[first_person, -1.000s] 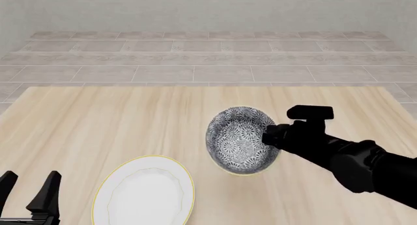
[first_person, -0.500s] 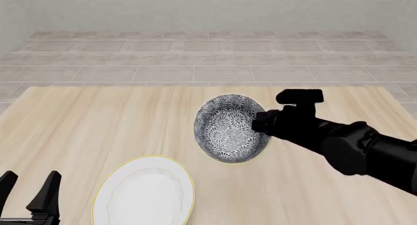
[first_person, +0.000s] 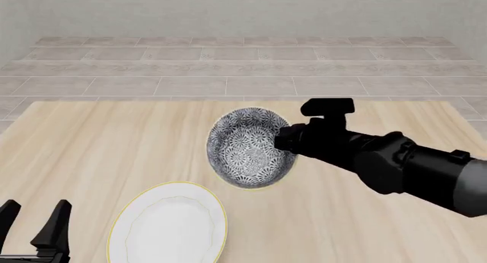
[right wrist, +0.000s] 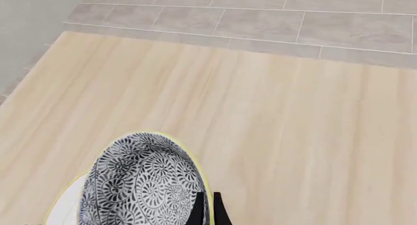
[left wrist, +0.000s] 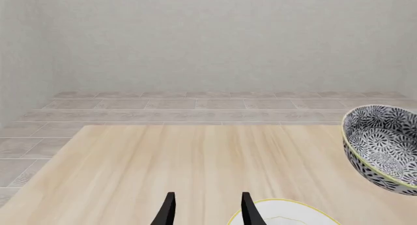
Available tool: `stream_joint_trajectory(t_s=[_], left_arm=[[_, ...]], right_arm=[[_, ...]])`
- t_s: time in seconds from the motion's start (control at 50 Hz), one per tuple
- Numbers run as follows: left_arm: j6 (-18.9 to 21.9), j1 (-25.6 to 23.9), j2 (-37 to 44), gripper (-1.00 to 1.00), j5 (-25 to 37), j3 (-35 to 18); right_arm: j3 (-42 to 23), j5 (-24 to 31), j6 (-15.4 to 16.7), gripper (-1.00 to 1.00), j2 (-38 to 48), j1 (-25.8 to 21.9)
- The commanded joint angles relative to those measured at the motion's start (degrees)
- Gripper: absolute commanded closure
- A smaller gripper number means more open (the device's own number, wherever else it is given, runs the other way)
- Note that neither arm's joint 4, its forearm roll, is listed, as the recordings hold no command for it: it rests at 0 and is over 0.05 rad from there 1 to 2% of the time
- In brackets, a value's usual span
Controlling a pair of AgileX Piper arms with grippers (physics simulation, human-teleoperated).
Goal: Put the bowl on the plate.
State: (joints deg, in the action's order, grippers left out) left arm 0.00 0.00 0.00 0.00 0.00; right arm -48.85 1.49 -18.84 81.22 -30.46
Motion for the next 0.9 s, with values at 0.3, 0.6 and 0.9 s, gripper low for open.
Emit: stream_joint_trajectory(t_s=[0.3, 0.6, 0.9], left_arm=[[0.0, 0.0, 0.0, -1.00, 0.0, 0.0], [0.0, 0.0, 0.0, -1.00, 0.0, 0.0], [0.0, 0.0, 0.0, -1.00, 0.0, 0.0]], right_arm=[[-3.3, 0.2, -0.8, 1.00, 2.2, -3.0], [-4.2, 0.1, -0.6, 1.00, 3.5, -3.9], [-4.9, 0.2, -0.5, 1.00, 4.8, -5.4]])
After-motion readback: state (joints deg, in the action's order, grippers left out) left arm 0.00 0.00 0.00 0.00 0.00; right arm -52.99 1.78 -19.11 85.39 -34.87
